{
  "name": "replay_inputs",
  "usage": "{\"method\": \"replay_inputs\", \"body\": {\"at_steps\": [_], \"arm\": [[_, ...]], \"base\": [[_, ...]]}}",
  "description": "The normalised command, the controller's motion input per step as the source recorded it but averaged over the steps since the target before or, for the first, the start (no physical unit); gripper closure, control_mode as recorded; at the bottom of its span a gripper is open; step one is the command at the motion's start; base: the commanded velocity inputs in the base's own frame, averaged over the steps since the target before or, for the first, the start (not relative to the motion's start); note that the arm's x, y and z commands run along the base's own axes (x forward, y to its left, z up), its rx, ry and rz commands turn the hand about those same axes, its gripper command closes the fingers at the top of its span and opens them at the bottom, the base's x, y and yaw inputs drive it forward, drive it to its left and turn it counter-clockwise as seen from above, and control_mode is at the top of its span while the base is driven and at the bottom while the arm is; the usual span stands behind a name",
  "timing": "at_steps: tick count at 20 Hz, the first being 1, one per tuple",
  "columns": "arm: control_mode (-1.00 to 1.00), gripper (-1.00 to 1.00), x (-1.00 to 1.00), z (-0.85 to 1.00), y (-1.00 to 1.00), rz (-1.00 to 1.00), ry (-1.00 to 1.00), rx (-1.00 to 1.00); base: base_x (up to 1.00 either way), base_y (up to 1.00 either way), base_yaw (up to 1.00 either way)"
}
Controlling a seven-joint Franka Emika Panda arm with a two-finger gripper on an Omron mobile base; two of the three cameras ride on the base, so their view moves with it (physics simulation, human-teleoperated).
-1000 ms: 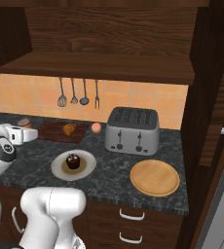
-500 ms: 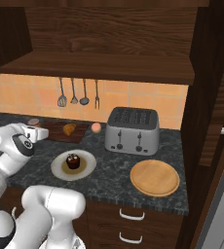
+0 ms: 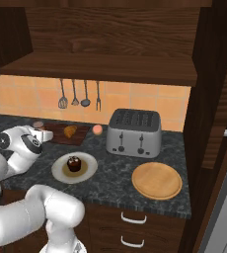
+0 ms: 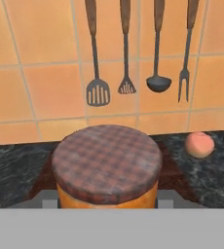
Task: From the different types of pastries on the counter, select a croissant and place it on the cutting board. Then retrieve a jar of jam from the cabinet and place it alongside the croissant on the cutting board.
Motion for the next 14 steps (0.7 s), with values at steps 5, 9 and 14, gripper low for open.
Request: {"method": "replay_inputs", "body": {"at_steps": [5,9,14], "arm": [[-1.00,1.00,0.51,-0.35,0.15,0.01,0.00,0.00],[-1.00,1.00,0.44,-0.43,0.08,0.02,0.00,0.00],[-1.00,1.00,0.39,-0.38,0.01,0.02,0.00,0.01]], "base": [[0.00,0.00,0.00],[0.00,0.00,0.00],[0.00,0.00,0.00]]}}
